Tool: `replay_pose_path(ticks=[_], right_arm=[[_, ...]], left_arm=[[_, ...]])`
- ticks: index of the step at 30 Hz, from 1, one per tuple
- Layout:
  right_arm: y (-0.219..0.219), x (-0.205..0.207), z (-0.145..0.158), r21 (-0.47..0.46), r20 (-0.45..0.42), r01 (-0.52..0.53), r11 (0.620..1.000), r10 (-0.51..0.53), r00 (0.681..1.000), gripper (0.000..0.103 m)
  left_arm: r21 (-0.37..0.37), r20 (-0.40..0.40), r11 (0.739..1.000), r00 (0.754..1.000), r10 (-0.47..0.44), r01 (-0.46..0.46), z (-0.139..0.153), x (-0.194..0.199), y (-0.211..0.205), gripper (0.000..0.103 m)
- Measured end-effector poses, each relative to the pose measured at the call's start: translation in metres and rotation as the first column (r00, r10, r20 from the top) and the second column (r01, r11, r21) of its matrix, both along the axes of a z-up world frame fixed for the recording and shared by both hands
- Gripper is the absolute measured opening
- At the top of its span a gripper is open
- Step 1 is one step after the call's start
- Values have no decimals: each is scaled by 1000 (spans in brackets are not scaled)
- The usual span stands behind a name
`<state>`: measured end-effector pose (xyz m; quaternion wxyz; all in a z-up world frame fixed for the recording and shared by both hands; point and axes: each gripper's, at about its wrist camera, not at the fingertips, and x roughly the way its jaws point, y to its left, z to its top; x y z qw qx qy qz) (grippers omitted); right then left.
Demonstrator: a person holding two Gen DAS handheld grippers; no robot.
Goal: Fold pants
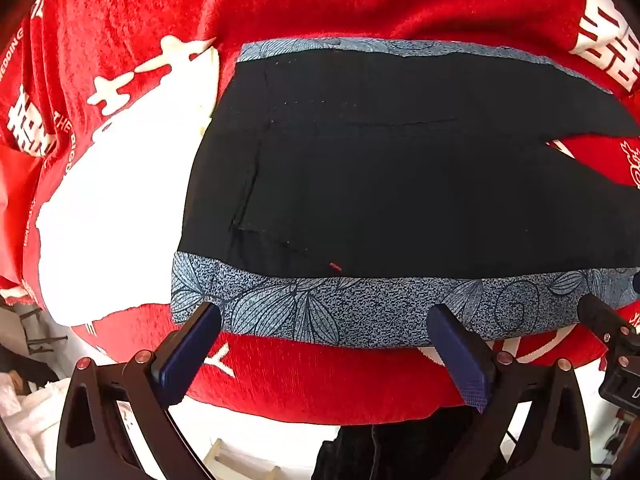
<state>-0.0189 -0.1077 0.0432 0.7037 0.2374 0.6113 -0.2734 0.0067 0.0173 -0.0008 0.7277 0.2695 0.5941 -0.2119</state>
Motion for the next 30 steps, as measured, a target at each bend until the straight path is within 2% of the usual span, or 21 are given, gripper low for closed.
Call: replay_pose_path(ticks=[30], right_arm=[[7, 1, -1, 4, -7, -7, 1000, 7, 1000, 103]], left_arm=[[1, -33, 1000, 999, -10, 10, -8, 1, 16, 103]])
